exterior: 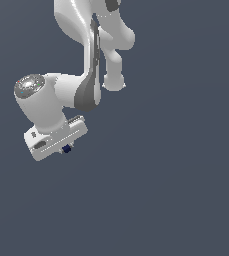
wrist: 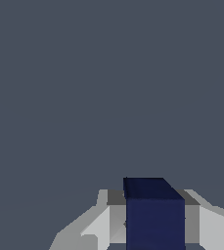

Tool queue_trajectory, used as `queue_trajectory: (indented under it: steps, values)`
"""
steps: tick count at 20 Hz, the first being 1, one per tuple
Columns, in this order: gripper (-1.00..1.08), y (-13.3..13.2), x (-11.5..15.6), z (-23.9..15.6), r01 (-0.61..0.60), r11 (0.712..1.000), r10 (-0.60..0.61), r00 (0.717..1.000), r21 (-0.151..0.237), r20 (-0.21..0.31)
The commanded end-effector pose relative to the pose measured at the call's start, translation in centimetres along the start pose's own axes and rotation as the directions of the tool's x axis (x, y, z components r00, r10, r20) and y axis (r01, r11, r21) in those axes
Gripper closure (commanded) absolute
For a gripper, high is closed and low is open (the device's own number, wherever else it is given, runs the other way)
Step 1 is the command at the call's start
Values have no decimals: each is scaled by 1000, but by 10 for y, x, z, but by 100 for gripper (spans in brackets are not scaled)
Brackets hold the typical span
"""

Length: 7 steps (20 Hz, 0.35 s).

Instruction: Pick up the object and move it to a goal position.

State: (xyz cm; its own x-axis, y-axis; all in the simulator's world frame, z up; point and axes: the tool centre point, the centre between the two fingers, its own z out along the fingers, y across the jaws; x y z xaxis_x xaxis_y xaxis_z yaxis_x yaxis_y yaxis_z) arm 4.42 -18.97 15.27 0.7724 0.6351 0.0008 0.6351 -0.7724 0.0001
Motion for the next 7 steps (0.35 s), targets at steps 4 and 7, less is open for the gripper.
queue_trajectory:
  steps: [4,7]
  values:
    - [108,8,2,-6,0,1000,0,1000,0,1]
    - [108,9,2,-7,0,1000,0,1000,0,1]
